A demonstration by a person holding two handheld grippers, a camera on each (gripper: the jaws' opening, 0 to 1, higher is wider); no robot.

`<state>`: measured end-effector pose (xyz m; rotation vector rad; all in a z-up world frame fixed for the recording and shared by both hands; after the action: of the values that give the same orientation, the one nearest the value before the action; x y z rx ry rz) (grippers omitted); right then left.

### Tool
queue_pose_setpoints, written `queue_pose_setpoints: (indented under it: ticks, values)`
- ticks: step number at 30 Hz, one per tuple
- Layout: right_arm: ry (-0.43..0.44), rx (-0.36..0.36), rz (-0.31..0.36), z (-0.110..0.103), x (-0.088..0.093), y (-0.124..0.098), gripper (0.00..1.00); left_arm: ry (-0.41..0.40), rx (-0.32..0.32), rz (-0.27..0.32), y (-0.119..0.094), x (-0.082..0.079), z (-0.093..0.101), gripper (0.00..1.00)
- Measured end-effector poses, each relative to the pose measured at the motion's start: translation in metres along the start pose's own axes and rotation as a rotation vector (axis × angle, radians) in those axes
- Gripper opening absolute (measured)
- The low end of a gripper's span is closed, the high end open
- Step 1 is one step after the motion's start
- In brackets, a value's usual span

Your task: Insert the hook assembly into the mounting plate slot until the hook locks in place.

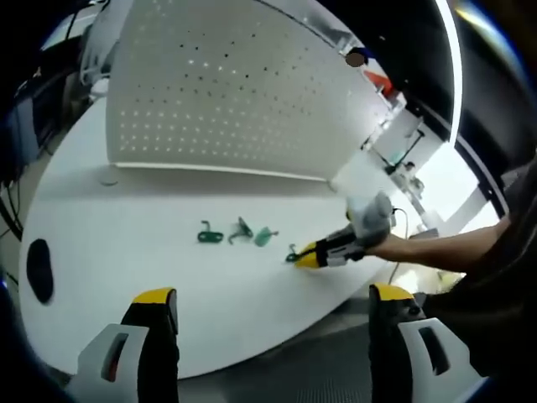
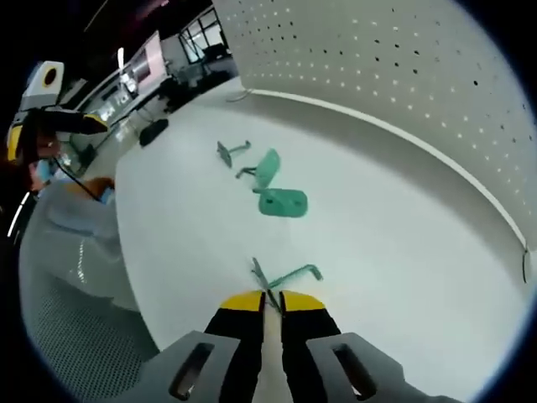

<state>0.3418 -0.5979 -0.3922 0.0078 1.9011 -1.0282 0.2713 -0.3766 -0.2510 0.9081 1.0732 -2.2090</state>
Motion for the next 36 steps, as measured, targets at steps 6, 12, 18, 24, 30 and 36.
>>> queue_pose_setpoints:
  ticks: [6,12,18,24,30,36]
  values:
    - [0.024,0.000,-0.011,0.002,0.001,-0.003,0.02,-0.008,0.007,0.003,0.002,-0.001,0.002,0.95]
    - [-0.015,0.004,0.002,0.003,-0.004,-0.010,0.01,-0.010,0.015,-0.001,0.005,0.000,0.003,0.94]
    - [-0.035,0.016,0.022,0.008,-0.013,-0.013,0.01,-0.006,0.021,0.011,0.006,-0.003,0.005,0.95]
    - [-0.049,0.024,0.036,0.009,-0.020,-0.014,0.01,-0.012,0.033,0.019,0.003,-0.004,0.007,0.95]
    - [-0.072,0.029,0.031,0.010,-0.024,-0.017,0.01,-0.019,0.040,0.035,0.001,-0.006,0.009,0.94]
    - [-0.086,0.026,0.037,0.008,-0.028,-0.019,0.01,-0.002,0.059,0.039,-0.002,-0.010,0.015,0.95]
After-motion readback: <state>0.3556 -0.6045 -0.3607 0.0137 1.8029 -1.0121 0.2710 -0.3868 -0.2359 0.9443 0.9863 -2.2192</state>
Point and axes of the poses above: the point that each gripper's makers call its tool centre point, and the gripper's own axes: y roughly forward along the fingers, z roughly to its right, x roughly out of its underside, the point moved 5 cm from there along -y, roughly backward along the fingers, and after that the axes turned 14 degrees about z, right-handed, at the moved point
